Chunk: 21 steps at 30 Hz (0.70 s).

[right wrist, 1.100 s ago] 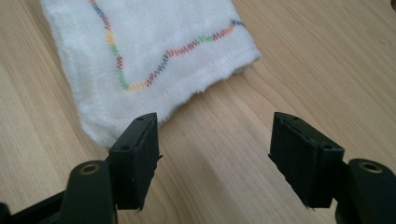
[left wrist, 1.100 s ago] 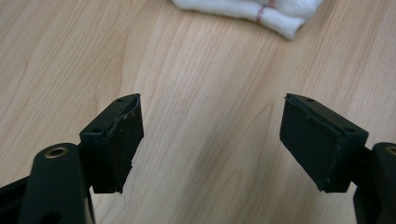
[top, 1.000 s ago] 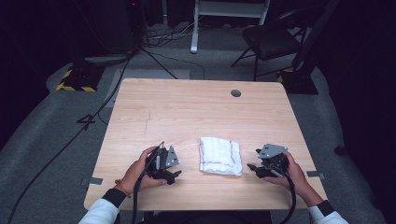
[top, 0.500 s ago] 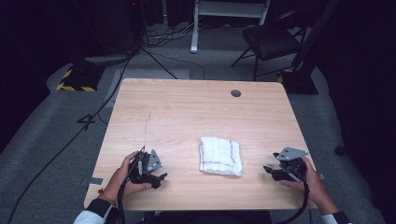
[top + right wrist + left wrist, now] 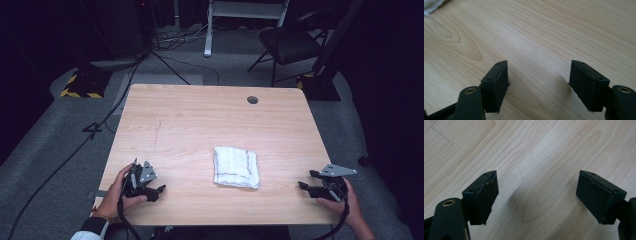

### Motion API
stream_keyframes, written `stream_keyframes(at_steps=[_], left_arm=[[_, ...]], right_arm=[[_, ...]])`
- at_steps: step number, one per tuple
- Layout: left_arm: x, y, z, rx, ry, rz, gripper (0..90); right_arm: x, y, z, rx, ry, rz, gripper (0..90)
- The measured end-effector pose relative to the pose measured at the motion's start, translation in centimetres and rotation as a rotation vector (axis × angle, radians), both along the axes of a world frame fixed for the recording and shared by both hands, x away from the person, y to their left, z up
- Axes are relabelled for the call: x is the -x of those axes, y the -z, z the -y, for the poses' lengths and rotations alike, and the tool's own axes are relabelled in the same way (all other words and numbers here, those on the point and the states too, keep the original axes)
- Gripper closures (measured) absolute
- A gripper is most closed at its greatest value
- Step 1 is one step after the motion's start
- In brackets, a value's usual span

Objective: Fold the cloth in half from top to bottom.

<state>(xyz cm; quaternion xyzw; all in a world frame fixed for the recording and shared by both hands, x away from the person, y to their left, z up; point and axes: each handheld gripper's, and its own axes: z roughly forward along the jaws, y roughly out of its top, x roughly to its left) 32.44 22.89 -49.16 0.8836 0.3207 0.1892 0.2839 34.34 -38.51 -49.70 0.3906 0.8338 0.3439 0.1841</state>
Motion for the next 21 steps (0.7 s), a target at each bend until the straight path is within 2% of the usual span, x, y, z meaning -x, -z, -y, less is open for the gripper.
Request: stream_keyframes(at_steps=[2, 5, 6, 9, 10, 21], left_arm=[[0.0, 0.2, -0.9, 0.043, -0.024, -0.022, 18.0], [0.0, 0.7, -2.3, 0.129, -0.076, -0.076, 17.6], [-0.1, 0.9, -2.7, 0.154, -0.085, -0.077, 17.5], [0.2, 1.2, -3.2, 0.179, -0.098, -0.058, 17.2], [0.2, 1.2, -3.3, 0.170, -0.096, -0.052, 17.3], [0.5, 1.2, -3.4, 0.172, -0.112, -0.048, 17.2]], right_arm=[[0.1, 0.3, 1.0, -0.055, 0.024, -0.007, 31.6], [0.1, 0.4, 1.3, -0.066, 0.061, -0.004, 29.8], [0.2, 0.5, 1.3, -0.064, 0.059, -0.001, 28.6], [0.3, 0.6, 1.1, -0.055, 0.048, 0.012, 25.5], [0.3, 0.6, 1.1, -0.053, 0.050, 0.012, 25.0], [0.1, 0.6, 1.0, -0.052, 0.060, 0.011, 23.5]])
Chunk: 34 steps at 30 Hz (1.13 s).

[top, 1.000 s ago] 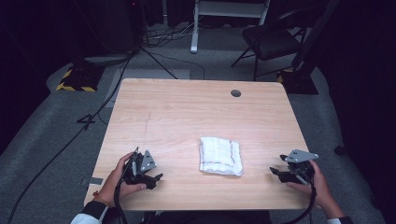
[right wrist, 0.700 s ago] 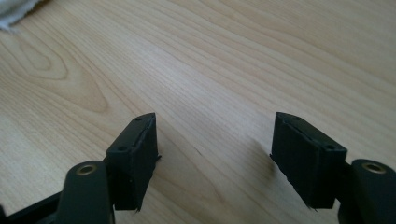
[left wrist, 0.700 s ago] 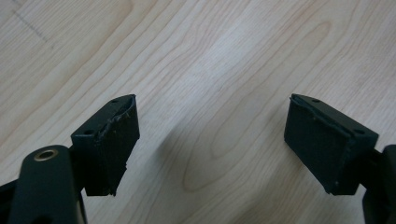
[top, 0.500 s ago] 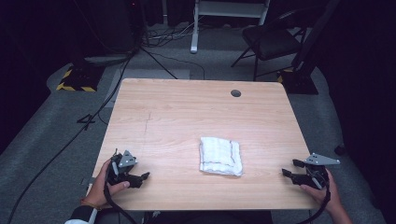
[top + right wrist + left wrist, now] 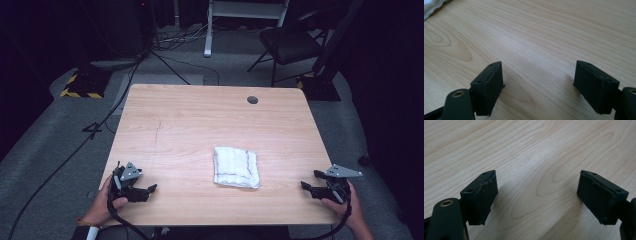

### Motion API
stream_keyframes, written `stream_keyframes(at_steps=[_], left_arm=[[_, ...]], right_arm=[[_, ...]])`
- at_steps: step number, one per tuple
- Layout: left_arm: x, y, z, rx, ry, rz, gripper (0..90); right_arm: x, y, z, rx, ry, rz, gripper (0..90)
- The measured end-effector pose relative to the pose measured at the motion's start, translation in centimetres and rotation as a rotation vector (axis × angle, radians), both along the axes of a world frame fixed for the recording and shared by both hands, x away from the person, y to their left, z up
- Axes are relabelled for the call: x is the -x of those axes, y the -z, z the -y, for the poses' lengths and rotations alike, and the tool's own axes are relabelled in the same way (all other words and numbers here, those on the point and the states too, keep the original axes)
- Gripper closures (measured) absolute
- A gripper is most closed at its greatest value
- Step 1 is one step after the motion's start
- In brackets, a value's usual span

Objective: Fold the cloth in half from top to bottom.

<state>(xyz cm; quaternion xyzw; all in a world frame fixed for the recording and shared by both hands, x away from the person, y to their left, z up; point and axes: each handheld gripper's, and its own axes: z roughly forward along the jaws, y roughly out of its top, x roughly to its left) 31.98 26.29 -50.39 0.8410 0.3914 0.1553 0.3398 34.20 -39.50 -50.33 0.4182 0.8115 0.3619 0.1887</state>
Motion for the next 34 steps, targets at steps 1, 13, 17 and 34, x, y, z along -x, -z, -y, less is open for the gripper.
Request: stream_keyframes(at_steps=[1, 13, 17, 34], left_arm=[[0.01, 0.01, 0.01, 0.002, 0.000, -0.002, 17.1], [-0.17, 0.00, 0.02, -0.001, -0.005, -0.010, 15.0], [-0.22, 0.00, 0.02, -0.001, -0.008, -0.008, 15.0], [-0.38, -0.03, -0.02, -0.002, -0.014, -0.011, 14.9]], right_arm=[[-0.01, 0.00, 0.00, 0.000, 0.001, 0.000, 23.5], [-0.01, 0.00, 0.00, 0.000, 0.002, 0.000, 23.5], [-0.01, 0.00, 0.00, 0.000, 0.002, 0.000, 23.5], [-0.05, 0.00, 0.03, 0.000, 0.001, 0.000, 23.5]])
